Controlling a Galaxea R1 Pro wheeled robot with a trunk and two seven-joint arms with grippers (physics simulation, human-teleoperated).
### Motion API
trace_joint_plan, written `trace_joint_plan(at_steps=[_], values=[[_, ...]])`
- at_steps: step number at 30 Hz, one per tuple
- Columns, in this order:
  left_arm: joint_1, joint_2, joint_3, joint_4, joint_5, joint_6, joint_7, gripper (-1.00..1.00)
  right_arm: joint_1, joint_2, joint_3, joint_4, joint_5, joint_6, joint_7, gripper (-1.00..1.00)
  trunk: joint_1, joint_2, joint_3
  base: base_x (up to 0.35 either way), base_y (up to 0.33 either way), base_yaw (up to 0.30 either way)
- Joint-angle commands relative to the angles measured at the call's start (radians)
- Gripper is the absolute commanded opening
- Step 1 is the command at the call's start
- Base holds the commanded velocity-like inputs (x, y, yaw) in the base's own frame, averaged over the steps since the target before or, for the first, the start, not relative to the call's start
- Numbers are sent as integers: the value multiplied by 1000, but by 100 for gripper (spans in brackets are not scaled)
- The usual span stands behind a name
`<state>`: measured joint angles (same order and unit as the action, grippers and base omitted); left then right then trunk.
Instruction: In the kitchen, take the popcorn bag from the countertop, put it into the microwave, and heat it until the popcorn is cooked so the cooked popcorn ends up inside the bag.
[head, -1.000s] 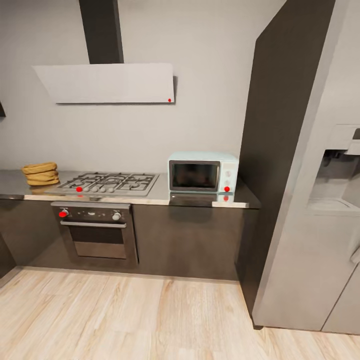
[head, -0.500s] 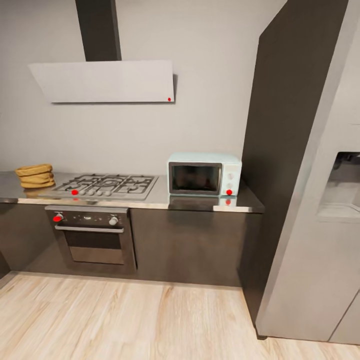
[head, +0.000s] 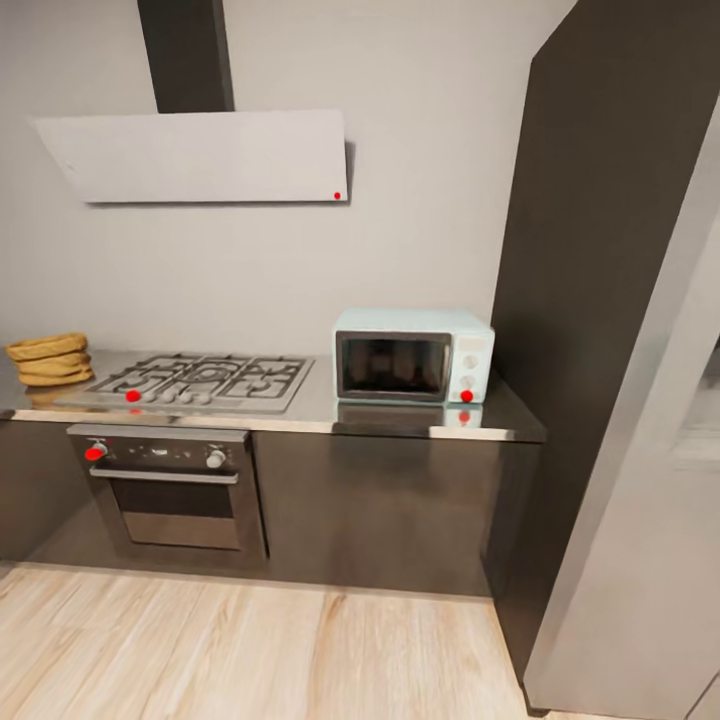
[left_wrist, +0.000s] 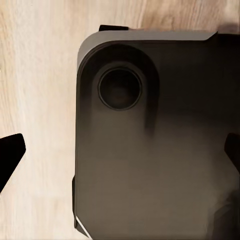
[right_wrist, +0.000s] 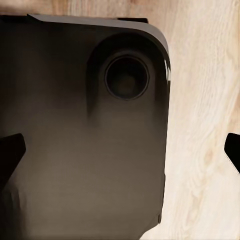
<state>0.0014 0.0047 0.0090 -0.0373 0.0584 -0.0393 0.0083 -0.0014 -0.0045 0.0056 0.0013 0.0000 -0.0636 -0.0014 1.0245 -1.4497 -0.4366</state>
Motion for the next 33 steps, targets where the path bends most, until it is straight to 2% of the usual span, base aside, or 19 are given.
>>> trace_joint_plan(at_steps=[1, 22, 33], values=[[0, 0, 0, -1, 6, -1, 1, 100, 0, 0, 1, 0, 0, -3, 0, 100, 0, 0, -1, 245, 0, 0], [0, 0, 0, 0, 6, -2, 1, 100, 0, 0, 1, 0, 0, -4, 0, 100, 0, 0, -1, 242, 0, 0], [0, 0, 0, -1, 6, -2, 1, 100, 0, 3, -2, 0, 0, -4, 0, 100, 0, 0, -1, 13, 0, -146]])
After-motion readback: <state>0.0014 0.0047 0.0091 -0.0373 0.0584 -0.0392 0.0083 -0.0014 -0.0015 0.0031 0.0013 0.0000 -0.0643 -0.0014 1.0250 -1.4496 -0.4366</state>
